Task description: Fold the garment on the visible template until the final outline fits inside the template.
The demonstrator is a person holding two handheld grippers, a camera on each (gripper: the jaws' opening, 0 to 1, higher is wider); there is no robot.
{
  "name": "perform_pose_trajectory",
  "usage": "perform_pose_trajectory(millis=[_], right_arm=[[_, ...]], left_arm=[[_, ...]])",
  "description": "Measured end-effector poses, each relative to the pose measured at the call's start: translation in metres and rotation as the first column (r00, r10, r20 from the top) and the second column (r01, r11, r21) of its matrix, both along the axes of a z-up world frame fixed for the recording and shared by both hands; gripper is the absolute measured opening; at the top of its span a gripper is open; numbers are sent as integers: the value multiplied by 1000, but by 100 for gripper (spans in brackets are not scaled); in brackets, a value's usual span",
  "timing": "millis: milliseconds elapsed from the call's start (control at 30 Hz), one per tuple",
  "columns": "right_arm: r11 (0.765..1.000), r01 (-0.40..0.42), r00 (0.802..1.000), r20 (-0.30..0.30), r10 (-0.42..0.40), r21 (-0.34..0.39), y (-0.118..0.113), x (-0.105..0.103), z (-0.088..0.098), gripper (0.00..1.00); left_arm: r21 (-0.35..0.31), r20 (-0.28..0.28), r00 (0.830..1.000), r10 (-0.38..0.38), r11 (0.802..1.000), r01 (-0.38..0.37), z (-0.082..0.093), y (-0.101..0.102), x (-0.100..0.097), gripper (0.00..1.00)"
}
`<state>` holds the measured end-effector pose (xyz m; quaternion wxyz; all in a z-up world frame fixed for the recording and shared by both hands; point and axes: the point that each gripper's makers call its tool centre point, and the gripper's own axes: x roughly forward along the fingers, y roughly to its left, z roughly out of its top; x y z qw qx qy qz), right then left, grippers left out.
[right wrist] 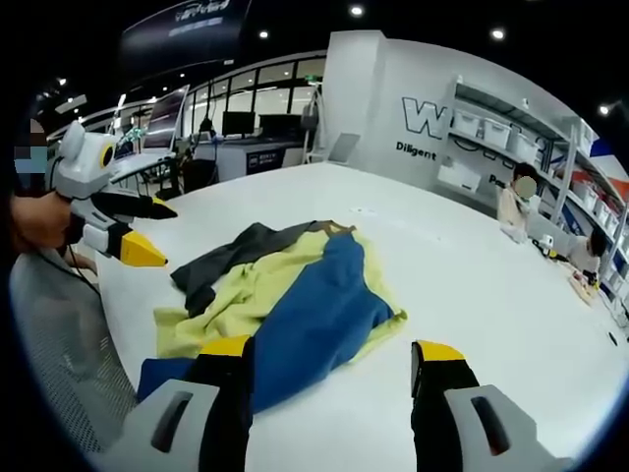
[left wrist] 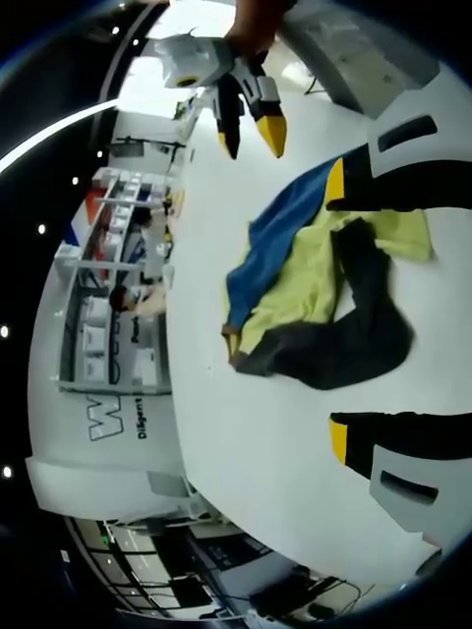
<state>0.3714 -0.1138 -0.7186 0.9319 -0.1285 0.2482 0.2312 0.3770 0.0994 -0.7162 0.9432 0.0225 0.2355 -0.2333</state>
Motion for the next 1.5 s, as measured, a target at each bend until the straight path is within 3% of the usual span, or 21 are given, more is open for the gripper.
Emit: perform_pose_trajectory(millis=[1167, 1500], right_arm=[[1000, 9, 1000, -5, -9, 8, 0, 1, 1, 61], [1000, -11, 1000, 8, 11, 7, 10, 16, 10, 57]], left_arm=[[-2, -11, 1000, -17, 1000, 17, -3, -4, -1, 76], [-9, -2, 999, -37, 999, 37, 5, -14, 11, 72]])
